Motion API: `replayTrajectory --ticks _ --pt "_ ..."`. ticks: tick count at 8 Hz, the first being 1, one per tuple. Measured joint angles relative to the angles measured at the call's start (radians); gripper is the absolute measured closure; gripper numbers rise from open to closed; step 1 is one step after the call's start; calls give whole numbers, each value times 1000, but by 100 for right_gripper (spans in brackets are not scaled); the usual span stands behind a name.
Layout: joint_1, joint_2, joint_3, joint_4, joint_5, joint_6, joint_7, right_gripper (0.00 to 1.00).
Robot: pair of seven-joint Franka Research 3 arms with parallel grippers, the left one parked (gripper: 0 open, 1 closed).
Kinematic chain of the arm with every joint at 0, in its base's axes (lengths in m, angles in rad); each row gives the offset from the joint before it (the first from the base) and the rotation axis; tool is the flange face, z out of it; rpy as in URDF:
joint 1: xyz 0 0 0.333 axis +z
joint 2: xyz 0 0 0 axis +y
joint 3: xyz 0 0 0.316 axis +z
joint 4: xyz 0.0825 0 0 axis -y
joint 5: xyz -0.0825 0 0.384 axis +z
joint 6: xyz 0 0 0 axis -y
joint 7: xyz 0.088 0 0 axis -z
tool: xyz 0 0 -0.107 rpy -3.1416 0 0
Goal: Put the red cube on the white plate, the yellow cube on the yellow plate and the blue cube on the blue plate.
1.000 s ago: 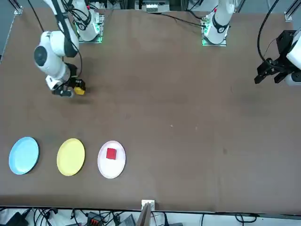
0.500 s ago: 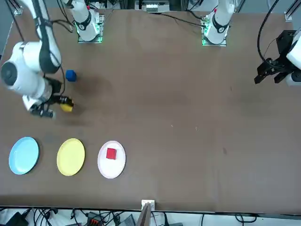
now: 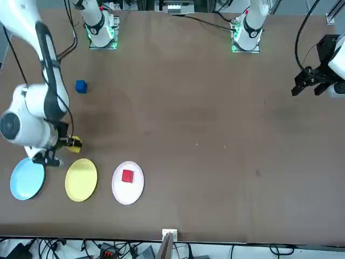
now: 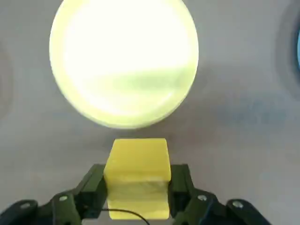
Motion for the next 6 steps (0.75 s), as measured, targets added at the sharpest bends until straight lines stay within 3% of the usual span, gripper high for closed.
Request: replayTrajectory --ticks 3,6 --pt "-7 161 -2 221 -2 26 -12 32" --pt "-2 224 0 267 -2 94 -15 32"
